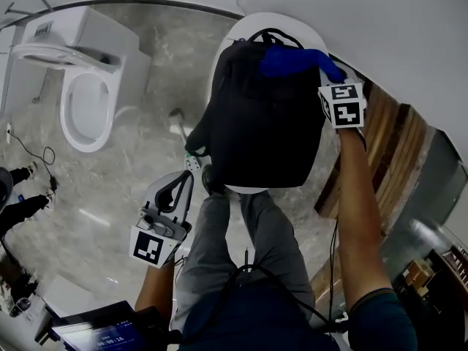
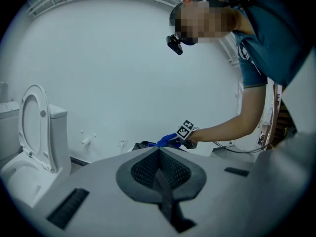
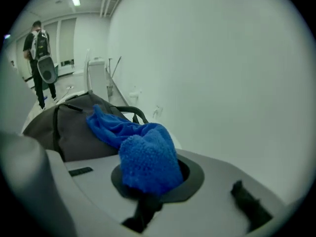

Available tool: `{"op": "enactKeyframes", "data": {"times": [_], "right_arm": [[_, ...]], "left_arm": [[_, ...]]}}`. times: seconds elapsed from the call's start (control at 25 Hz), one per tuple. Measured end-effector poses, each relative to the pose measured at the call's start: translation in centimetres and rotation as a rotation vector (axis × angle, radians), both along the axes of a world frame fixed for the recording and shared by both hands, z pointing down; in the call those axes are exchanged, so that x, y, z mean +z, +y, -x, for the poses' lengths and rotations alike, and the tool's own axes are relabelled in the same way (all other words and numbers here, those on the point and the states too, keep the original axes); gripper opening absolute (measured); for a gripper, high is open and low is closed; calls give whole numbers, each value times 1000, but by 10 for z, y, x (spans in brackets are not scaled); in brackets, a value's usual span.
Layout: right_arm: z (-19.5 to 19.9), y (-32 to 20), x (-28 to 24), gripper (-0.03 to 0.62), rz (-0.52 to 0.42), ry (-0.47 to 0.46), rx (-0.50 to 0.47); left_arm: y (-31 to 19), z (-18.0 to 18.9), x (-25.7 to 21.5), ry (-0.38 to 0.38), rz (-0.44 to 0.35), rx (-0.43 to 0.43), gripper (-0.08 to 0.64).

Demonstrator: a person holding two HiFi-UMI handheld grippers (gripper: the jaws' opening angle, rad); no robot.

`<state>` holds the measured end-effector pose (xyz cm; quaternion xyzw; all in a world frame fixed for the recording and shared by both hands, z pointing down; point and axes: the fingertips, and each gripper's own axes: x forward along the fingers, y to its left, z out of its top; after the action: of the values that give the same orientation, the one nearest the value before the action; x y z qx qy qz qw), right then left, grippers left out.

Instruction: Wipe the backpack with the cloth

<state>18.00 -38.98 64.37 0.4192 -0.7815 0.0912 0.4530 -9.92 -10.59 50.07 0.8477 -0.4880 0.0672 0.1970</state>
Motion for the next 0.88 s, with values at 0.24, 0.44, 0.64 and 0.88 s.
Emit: {"op": "enactKeyframes", "data": {"times": [0.24,0.44,0.64,0.88], "right_arm": [[-20,76,-9,20,-52,-8,86],[-29,163,-17,20,36,-26,99],[43,237,-30,20,113,-153,-135],[100,225,-35,20,80,-279,-206]], "left_arm": [[0,-1,0,0,6,5,3],[-4,-5,-1,2,6,19,3],[-12,-15,0,9,4,44,3],[-17,-29,-3,5,-1,72,3]]}}
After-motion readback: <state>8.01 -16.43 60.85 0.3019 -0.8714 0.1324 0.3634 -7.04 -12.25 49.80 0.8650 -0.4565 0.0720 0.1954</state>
